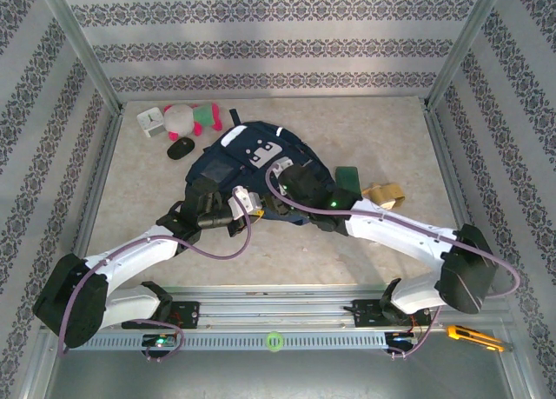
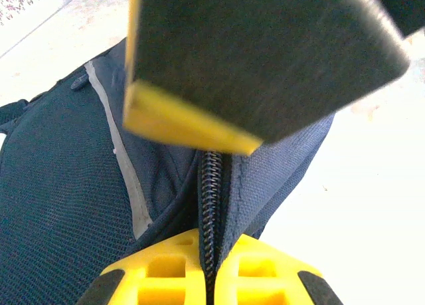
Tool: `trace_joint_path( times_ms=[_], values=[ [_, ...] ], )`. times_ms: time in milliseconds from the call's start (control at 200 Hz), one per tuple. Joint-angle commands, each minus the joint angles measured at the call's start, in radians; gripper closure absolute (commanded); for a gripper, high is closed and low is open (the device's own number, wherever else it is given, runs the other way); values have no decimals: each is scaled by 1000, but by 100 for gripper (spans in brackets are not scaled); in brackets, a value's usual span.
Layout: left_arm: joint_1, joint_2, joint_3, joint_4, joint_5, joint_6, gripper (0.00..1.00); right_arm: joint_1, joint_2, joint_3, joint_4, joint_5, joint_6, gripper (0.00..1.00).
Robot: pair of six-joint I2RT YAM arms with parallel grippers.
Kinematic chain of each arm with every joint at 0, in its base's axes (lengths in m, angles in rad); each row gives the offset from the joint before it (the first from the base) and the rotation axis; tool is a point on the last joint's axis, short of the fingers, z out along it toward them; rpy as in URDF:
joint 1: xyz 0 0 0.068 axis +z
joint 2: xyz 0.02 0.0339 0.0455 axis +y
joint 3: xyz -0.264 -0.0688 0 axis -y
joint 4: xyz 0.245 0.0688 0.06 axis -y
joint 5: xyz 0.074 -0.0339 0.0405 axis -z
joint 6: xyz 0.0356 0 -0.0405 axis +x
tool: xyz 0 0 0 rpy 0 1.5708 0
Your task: Pack the student bag
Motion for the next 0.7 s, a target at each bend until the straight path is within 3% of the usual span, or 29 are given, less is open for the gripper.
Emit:
trace_joint_path(
  times_ms=[0, 255, 615, 695],
  values=[
    [7, -11, 21, 125, -4, -20, 100, 6, -81, -61, 8, 39, 83, 73],
    [7, -3, 22, 125, -47, -17, 100, -5, -191, -168, 108, -41, 138, 100],
    [8, -23, 0, 115, -101, -15, 100, -173, -360, -342, 213, -163, 212, 100],
    [8, -34, -4, 98, -92, -13, 100, -226, -391, -371, 255, -243, 213, 100]
  ],
)
